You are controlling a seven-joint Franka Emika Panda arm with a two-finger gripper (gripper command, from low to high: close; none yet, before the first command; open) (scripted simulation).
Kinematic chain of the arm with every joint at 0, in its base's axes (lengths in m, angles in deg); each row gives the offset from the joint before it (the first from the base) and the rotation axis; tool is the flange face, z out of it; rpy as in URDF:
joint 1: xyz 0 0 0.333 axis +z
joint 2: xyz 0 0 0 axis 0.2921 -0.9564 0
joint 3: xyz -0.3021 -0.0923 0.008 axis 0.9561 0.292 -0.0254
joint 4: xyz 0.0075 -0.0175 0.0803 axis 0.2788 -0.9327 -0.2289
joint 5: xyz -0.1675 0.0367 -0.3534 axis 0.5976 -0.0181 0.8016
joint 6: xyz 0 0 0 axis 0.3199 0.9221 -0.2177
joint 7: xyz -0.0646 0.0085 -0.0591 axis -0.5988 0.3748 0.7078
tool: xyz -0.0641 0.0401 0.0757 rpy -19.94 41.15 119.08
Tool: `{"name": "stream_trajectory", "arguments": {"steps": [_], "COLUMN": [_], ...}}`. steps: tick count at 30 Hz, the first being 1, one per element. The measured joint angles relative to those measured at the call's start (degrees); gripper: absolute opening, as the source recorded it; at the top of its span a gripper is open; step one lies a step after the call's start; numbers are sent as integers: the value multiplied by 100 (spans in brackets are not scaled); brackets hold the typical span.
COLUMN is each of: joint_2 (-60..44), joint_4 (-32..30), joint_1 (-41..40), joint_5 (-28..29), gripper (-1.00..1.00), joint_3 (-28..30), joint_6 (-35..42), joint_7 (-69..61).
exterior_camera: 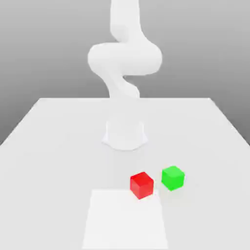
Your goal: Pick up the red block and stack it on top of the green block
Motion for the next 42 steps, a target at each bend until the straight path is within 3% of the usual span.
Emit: {"name": "stream_trajectory", "arguments": {"steps": [17,34,35,42], "joint_2": [-3111,-5087,-5186,-5208], "joint_4": [-3351,-3295,-3297,-3297], "joint_1": [1018,1121,1117,1102], "joint_5": [102,-804,-811,-790], "gripper": [0,0,-100,-100], "joint_3": [232,-23,-36,-48], "joint_6": [-2596,-4250,-4342,-4357], "joint_7": [-1825,-2599,-2594,-2574]}}
